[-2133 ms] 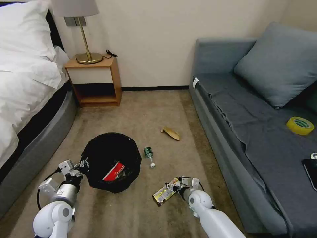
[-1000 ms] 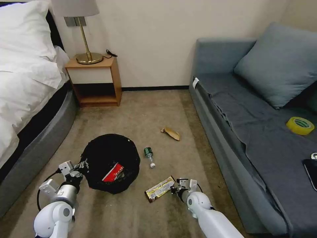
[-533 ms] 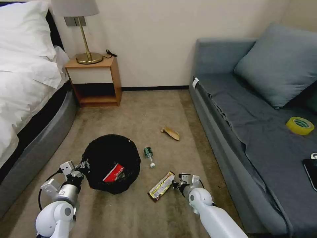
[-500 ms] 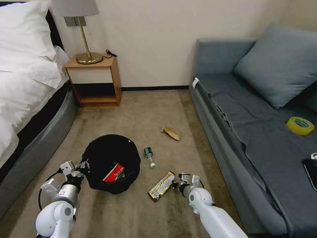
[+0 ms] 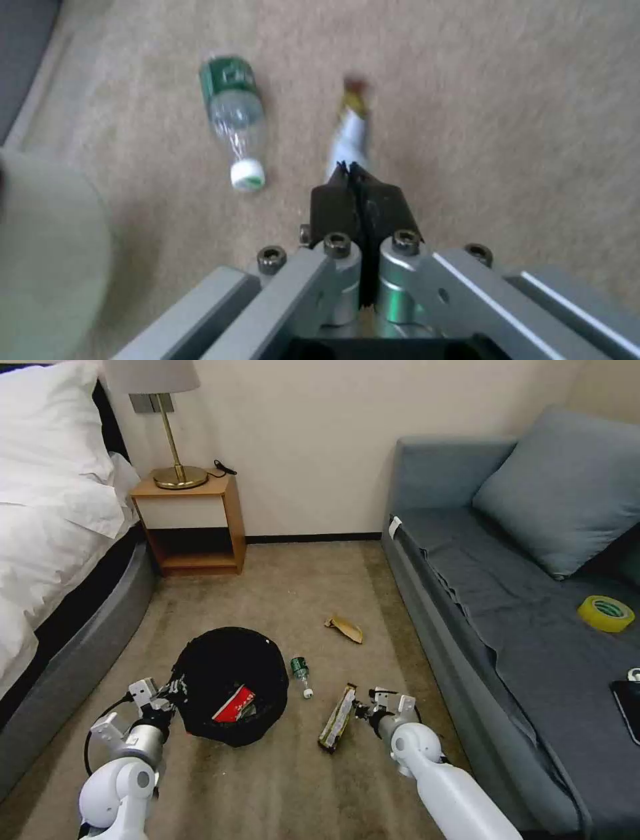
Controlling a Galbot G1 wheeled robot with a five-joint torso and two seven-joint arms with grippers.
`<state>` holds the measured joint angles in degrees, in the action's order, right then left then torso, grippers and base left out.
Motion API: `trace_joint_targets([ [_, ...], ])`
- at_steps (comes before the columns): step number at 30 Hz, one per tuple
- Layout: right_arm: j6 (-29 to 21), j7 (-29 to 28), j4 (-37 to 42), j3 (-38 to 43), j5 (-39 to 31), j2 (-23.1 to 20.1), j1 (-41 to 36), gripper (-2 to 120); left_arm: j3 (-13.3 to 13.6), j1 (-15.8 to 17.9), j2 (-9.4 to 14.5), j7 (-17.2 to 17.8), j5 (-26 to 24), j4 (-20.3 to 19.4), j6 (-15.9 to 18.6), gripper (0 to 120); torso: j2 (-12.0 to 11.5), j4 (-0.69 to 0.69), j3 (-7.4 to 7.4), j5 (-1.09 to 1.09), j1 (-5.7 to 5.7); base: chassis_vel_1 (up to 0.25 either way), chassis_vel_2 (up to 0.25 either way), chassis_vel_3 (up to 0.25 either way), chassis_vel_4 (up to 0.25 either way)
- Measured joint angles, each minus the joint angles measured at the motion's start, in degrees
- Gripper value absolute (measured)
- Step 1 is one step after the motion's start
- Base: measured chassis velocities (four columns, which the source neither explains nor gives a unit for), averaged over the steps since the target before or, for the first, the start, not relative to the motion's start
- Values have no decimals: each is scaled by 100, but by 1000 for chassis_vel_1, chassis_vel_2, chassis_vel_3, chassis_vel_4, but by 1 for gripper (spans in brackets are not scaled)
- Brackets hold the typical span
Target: Pick up the trash bin, then pick up the garbage on the floor and place it into the trash bin.
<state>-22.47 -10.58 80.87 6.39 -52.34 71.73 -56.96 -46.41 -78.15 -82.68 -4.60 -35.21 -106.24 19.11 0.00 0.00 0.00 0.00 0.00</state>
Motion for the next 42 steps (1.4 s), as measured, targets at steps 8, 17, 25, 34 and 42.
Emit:
trace_joint_targets([
  [8,-28,-103,684,168,-221,-459,-123,0,168,69,-18,46,176,87,0,5,0,-1,0,-2,0,0,0,0,0],
  [17,39,269,615,217,730,-500,-349,0,137,29,-63,109,253,-19,0,5,0,-1,0,0,0,0,0,0,0],
  [25,21,471,76,-43,1151,-248,-158,22,-68,-85,-120,120,219,-129,-1,5,0,0,0,-1,0,0,0,0,0],
  [34,-309,187,-604,-312,456,250,170,55,-210,-165,-204,96,221,-96,-26,5,0,0,0,-1,0,0,0,0,0],
  [42,-212,294,-1645,-270,449,639,587,86,-242,-167,-210,57,231,0,-28,5,0,1,0,0,0,0,0,0,0],
])
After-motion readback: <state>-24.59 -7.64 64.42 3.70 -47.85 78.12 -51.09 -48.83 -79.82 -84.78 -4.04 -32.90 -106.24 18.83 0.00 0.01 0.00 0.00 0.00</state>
